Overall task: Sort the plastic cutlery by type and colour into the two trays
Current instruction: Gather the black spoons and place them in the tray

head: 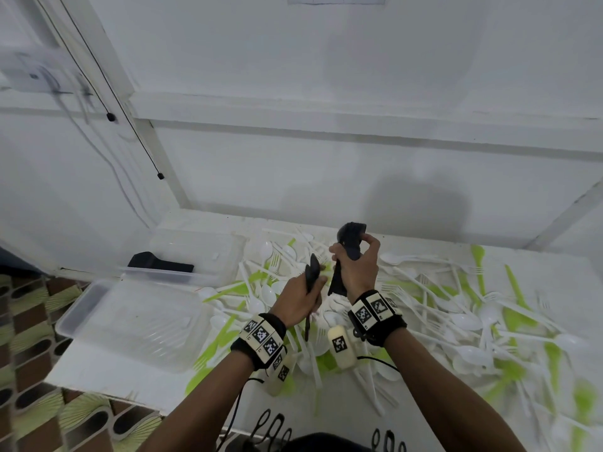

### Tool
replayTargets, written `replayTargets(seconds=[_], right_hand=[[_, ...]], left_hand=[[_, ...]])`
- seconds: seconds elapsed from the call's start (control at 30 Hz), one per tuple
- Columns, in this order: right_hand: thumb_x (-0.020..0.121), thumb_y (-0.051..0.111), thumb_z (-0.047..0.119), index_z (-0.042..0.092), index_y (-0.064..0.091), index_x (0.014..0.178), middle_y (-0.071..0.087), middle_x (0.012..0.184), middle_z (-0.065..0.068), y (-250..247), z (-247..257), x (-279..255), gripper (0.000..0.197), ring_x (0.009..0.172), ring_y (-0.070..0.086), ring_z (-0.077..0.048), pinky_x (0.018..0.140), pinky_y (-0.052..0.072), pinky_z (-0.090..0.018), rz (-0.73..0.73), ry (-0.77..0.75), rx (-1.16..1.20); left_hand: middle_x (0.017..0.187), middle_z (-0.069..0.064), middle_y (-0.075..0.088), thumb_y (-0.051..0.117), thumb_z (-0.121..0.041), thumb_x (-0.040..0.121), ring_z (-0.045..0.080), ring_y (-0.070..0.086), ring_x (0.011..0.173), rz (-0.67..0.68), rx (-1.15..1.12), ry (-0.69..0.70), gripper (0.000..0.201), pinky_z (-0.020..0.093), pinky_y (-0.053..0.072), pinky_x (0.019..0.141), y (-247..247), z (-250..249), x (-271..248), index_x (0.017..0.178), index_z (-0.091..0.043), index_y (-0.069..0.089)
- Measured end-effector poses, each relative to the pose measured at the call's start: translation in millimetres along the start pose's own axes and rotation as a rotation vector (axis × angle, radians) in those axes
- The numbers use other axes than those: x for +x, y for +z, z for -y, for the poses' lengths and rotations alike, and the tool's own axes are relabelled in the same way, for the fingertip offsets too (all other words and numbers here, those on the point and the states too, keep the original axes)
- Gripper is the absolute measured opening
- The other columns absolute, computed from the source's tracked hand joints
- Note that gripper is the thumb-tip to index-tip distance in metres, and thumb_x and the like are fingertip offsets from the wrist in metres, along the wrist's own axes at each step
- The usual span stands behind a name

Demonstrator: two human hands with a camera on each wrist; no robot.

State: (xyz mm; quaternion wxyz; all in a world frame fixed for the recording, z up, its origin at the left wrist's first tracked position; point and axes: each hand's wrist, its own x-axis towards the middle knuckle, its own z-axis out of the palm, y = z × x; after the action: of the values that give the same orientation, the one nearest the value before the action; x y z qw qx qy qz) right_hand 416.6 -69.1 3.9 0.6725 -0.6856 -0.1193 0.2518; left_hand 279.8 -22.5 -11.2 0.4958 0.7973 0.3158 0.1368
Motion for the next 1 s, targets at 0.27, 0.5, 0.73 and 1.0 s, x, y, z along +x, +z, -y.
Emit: replayTargets(seconds=[0.27,0.5,0.73,1.0], right_hand=[[0.088,0.077,0.017,0.026,0.045,0.124,0.078,0.087,-0.005,-10,8,-15,0.049,0.068,0.075,-0.024,0.064,0.06,-0.027,0.198,-0.088,-0.063],[0.092,0.074,0.02,0.025,0.046,0.124,0.076,0.082,-0.007,-8,-7,-33,0.044,0.067,0.073,-0.023,0.057,0.058,-0.027,0.281,-0.109,-0.111],[0.091,0.075,0.023,0.025,0.046,0.123,0.076,0.084,-0.005,-8,-4,-35,0.043,0.066,0.073,-0.02,0.053,0.057,-0.029,0.26,-0.149,-0.136],[0.078,0.087,0.029,0.027,0.046,0.121,0.073,0.09,-0.006,-6,-2,-34,0.06,0.06,0.069,-0.017,0.049,0.055,-0.027,0.203,-0.06,-0.14]], left_hand=[[0.069,0.001,0.046,0.047,-0.026,0.107,0.01,0.044,0.049,-0.046,-0.291,-0.217,0.022,0.027,0.037,0.047,-10,8,9,0.115,-0.008,0.039],[0.077,0.005,0.051,0.051,-0.026,0.105,0.01,0.042,0.045,-0.081,-0.338,-0.2,0.029,0.025,0.037,0.044,-15,-9,12,0.117,-0.008,0.031],[0.076,0.006,0.061,0.05,-0.022,0.105,0.014,0.055,0.057,-0.172,-0.027,-0.088,0.017,0.035,0.042,0.056,-15,2,17,0.106,-0.014,0.035],[0.079,-0.001,0.064,0.055,-0.026,0.09,0.016,0.059,0.064,-0.079,0.124,0.032,0.018,0.038,0.05,0.062,-15,-6,19,0.102,-0.017,0.044]])
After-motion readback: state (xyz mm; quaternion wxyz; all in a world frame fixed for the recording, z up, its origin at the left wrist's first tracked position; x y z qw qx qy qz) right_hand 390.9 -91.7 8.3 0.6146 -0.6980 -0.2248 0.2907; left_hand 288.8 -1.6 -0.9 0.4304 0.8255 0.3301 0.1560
